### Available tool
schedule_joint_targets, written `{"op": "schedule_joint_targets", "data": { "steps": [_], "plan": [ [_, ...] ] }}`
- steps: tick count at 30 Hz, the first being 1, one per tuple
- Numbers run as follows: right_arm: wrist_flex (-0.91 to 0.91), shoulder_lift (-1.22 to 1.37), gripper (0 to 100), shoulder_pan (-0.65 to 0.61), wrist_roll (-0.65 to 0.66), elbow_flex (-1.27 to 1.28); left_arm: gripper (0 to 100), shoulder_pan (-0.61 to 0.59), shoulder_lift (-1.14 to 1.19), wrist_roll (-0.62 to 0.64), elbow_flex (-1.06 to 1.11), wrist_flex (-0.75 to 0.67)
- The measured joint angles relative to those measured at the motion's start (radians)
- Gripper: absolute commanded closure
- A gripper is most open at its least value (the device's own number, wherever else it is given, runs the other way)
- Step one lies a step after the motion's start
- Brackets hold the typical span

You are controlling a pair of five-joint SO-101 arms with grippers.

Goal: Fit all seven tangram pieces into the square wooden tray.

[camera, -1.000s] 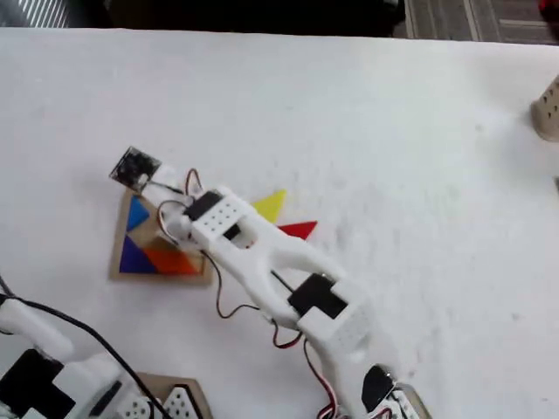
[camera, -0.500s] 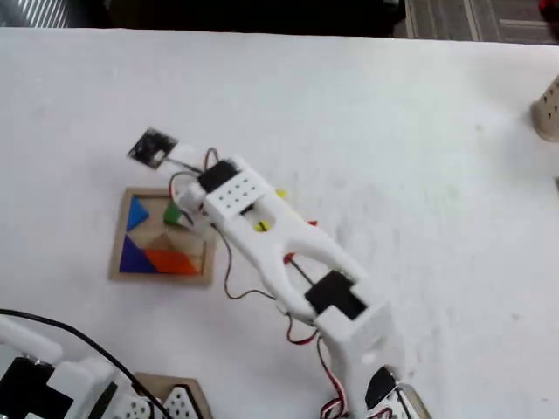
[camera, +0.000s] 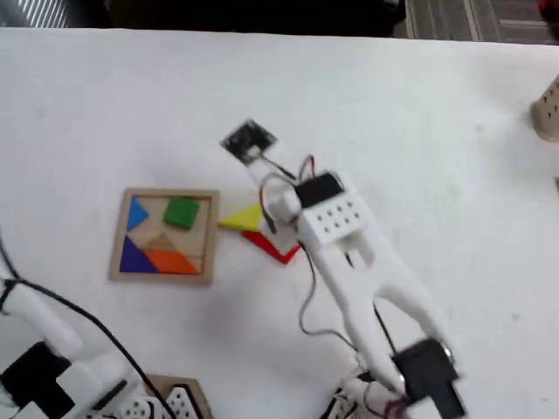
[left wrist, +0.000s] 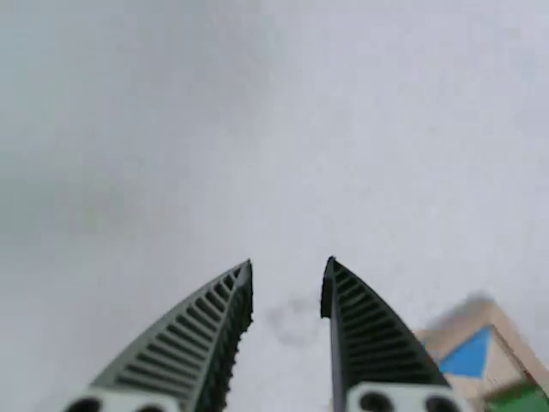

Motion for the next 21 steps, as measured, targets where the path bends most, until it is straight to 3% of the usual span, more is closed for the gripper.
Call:
{"op": "schedule_joint_targets", "data": {
  "steps": [3, 10, 16, 21],
  "plan": [
    [-0.107, -0.129, 93.4, 0.038, 0.0, 0.213, 98, 0.16, 0.0, 0.0, 0.0, 0.035],
    [-0.133, -0.249, 94.7, 0.144, 0.002, 0.42, 98, 0.489, 0.0, 0.178, 0.072, 0.046],
    [-0.141, -0.252, 98.4, 0.226, 0.049, 0.514, 98, 0.779, 0.0, 0.198, 0.236, -0.143],
    [-0.195, -0.252, 98.1, 0.258, 0.132, 0.566, 98, 0.895, 0.0, 0.207, 0.454, -0.443]
  ]
}}
